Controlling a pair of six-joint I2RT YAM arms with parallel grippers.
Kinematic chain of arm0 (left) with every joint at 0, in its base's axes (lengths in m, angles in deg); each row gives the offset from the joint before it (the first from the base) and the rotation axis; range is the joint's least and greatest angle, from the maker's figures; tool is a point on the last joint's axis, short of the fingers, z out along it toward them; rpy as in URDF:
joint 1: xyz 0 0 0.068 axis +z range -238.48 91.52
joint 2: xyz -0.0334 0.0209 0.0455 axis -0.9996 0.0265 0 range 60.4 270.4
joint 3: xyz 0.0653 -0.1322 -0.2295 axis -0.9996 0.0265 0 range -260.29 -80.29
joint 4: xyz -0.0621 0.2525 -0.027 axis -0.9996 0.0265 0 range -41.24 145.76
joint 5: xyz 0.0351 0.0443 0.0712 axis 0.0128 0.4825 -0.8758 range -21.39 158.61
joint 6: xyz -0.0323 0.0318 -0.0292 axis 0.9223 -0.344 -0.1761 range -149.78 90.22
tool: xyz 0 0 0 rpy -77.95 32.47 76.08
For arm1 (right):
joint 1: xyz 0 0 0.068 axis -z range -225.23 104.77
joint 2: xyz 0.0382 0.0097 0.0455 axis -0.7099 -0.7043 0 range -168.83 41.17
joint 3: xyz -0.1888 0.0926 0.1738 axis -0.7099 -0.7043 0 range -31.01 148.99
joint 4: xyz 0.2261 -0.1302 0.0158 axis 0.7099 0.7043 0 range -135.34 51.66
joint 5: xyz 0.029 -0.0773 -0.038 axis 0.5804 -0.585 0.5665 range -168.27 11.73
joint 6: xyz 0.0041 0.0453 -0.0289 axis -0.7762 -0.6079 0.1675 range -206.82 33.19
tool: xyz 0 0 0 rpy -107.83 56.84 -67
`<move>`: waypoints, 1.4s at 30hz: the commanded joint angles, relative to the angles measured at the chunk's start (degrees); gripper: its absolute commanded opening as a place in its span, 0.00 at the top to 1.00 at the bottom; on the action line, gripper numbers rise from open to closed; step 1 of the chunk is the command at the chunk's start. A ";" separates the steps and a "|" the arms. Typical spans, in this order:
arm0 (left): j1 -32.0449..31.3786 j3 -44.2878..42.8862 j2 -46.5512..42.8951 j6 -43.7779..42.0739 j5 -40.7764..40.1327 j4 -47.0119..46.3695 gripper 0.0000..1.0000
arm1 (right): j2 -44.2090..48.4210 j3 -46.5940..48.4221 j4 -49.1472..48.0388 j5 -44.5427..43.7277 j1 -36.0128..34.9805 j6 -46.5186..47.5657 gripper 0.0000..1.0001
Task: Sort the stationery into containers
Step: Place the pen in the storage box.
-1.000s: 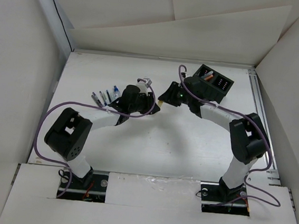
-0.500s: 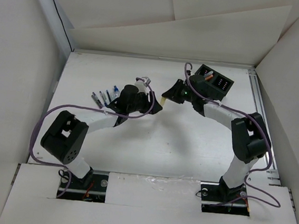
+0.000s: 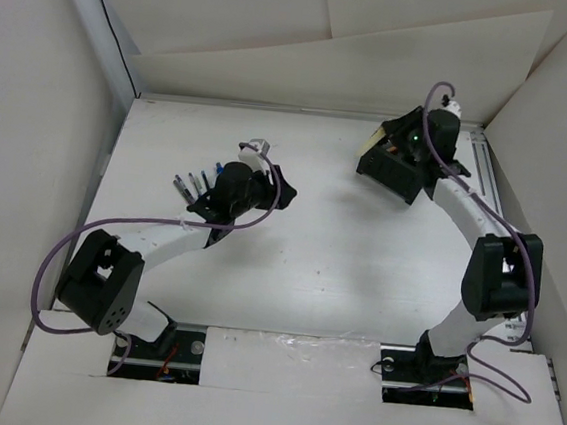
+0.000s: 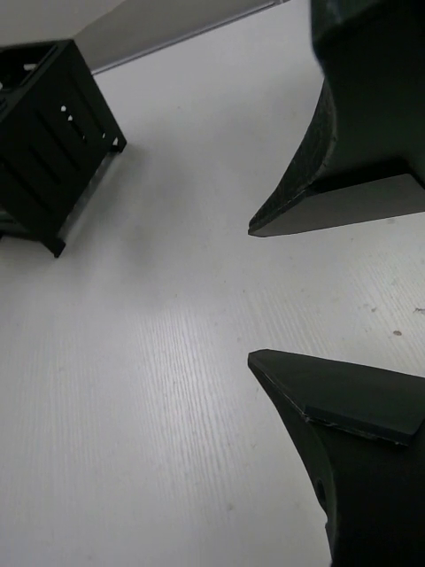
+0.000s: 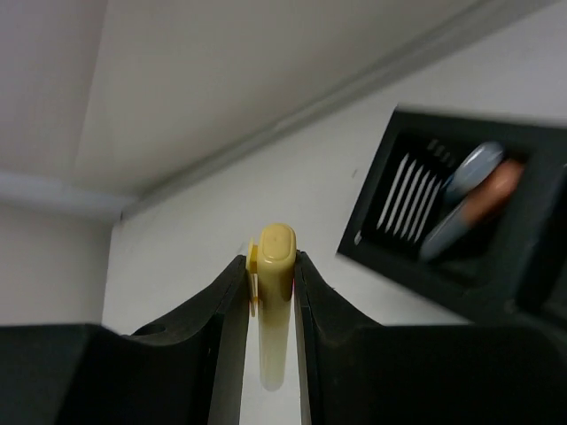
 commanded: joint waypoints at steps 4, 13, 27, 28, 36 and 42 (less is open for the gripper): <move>1.11 -0.84 -1.58 1.80 -10.00 4.24 0.51 | -0.75 9.57 0.47 -20.91 3.01 6.06 0.99; 2.70 -4.52 -0.53 2.86 -23.79 13.55 0.51 | -8.67 18.28 3.38 -32.01 1.17 13.98 0.99; 6.65 -9.10 6.42 6.99 -29.88 21.21 0.51 | -12.36 15.48 3.90 -35.88 -3.04 14.16 0.89; 7.35 -9.10 6.42 6.99 -29.26 21.21 0.51 | -12.36 15.47 3.90 -36.41 -3.05 14.16 0.73; 7.36 -11.03 9.14 6.99 -33.73 22.79 0.51 | -4.55 10.99 3.90 -33.96 -4.19 11.70 0.29; 7.36 -11.03 10.46 8.57 -38.04 23.32 0.52 | 4.06 2.74 3.90 -31.14 -6.30 7.23 0.28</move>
